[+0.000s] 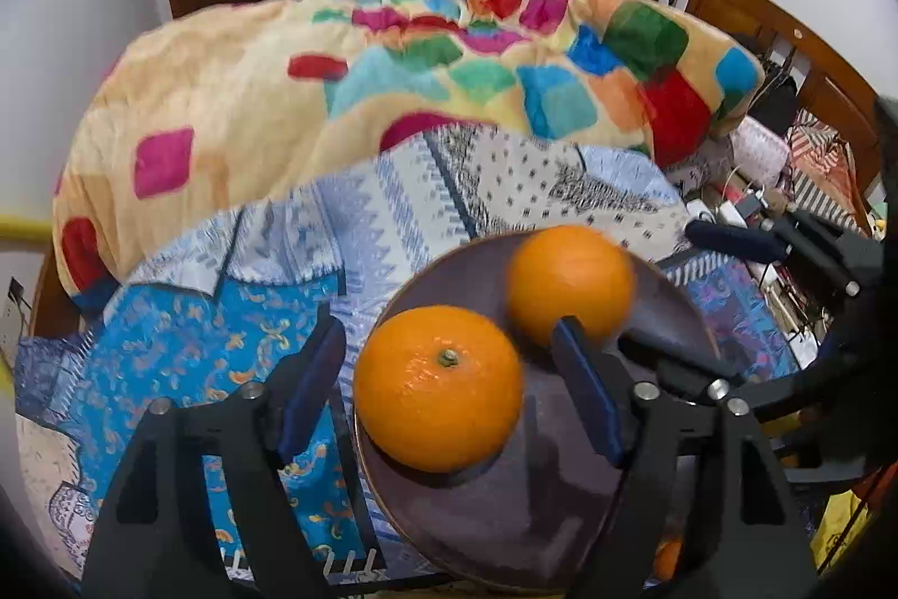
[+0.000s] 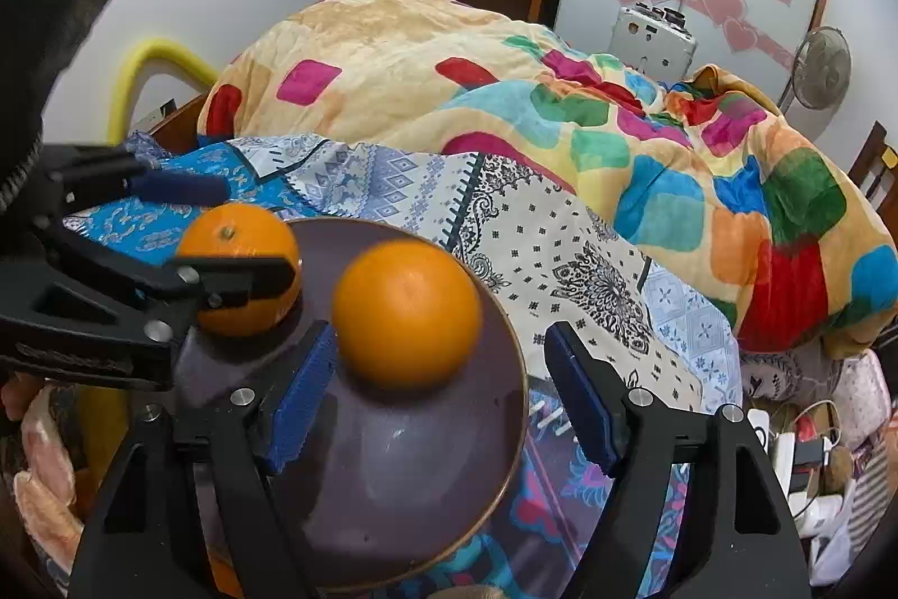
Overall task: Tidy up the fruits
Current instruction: 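Lower the left gripper's orange onto the purple plate while the right gripper places its orange beside it, then grasp a pink pomelo segment with the right gripper while the left gripper grasps another segment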
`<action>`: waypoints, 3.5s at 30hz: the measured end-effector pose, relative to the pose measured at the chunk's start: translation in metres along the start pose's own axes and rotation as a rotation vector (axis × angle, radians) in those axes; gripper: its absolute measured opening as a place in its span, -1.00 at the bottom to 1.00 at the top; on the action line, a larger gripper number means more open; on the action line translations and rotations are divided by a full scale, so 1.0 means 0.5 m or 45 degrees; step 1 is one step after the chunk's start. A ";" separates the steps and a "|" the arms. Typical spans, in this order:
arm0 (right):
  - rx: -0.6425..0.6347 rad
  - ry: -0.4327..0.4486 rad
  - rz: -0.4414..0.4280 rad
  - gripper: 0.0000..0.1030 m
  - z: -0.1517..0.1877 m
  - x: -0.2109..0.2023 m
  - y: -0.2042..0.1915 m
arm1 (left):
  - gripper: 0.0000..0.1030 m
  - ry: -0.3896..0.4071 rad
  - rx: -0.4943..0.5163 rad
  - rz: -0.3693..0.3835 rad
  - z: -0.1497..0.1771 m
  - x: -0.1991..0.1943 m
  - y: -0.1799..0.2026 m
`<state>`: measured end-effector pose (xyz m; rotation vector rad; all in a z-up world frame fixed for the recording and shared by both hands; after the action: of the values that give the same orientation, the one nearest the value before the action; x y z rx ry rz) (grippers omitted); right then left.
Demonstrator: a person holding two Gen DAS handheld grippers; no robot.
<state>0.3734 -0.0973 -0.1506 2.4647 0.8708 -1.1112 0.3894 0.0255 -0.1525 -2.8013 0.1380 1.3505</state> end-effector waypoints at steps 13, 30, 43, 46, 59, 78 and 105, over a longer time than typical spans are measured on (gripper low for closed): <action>0.006 0.112 0.035 0.43 0.015 -0.120 -0.009 | 0.51 0.139 -0.042 -0.123 0.021 -0.133 -0.026; -0.020 0.231 -0.030 0.52 0.098 -0.245 -0.134 | 0.51 0.170 -0.070 -0.239 0.215 -0.284 -0.046; 0.013 0.143 -0.187 0.54 0.183 -0.175 -0.240 | 0.41 0.115 -0.010 -0.269 0.360 -0.293 -0.038; 0.025 0.111 -0.214 0.54 0.190 -0.152 -0.253 | 0.37 0.118 -0.014 -0.260 0.373 -0.293 -0.040; 0.033 0.054 -0.264 0.08 0.184 -0.106 -0.289 | 0.35 0.115 -0.024 -0.161 0.382 -0.270 -0.049; 0.060 0.152 -0.190 -0.57 0.162 -0.189 -0.262 | 0.53 0.078 -0.008 -0.048 0.350 -0.223 -0.024; 0.122 0.251 -0.289 -0.60 0.180 -0.268 -0.092 | -0.31 0.016 -0.022 -0.304 0.348 -0.202 0.007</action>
<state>0.2234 -0.1602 -0.1095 2.6394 1.2077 -1.0122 0.1907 0.0400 -0.1818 -2.7322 -0.2019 1.2841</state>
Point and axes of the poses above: each gripper's, at about its wrist camera, not at the fingertips, and x roughly the way its jaws point, y to its right, z to its underside, the point moved 8 cm from there along x, roughly the way its jaws point, and after that the axes turned 5 degrees about -z, right-handed, at the moved point
